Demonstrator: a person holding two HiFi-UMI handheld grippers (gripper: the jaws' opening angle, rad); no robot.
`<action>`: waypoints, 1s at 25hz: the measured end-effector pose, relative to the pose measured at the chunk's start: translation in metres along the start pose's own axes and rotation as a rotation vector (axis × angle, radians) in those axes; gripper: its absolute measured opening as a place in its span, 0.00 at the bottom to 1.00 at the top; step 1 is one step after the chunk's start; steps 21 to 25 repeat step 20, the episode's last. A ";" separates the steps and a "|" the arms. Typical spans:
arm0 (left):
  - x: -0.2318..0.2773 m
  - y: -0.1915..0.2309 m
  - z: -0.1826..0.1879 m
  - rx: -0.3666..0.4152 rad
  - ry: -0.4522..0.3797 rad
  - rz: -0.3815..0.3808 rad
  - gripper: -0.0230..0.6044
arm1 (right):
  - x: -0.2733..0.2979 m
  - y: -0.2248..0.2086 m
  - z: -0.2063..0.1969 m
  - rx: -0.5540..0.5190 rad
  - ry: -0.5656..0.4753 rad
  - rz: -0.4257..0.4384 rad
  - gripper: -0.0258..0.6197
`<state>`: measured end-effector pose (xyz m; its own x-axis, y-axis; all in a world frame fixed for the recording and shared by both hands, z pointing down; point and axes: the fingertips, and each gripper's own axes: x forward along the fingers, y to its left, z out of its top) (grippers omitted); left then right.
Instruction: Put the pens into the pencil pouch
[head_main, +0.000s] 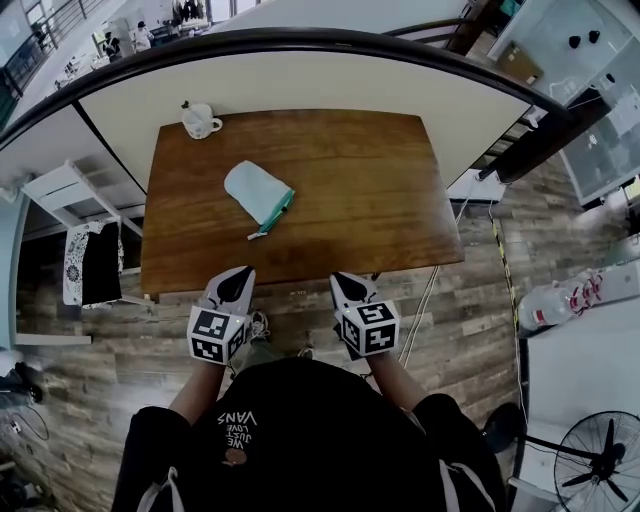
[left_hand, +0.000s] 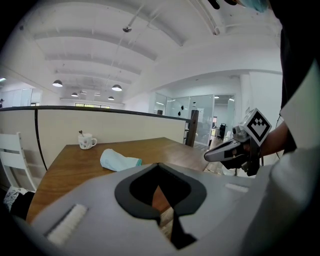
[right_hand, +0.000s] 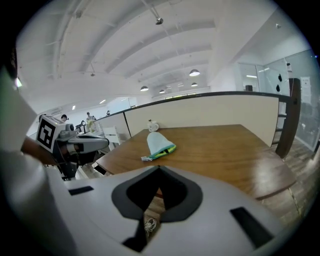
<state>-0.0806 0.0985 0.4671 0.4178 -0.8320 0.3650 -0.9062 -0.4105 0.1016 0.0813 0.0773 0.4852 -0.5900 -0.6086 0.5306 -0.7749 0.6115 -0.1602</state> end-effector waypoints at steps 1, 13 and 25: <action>-0.001 -0.002 -0.001 -0.002 -0.002 0.005 0.05 | -0.001 0.000 -0.002 -0.002 0.002 0.003 0.06; -0.008 -0.027 -0.012 -0.018 -0.009 0.030 0.05 | -0.014 -0.005 -0.020 -0.012 0.011 0.016 0.06; -0.004 -0.033 -0.013 -0.026 -0.010 0.028 0.05 | -0.015 -0.010 -0.023 -0.020 0.019 0.012 0.06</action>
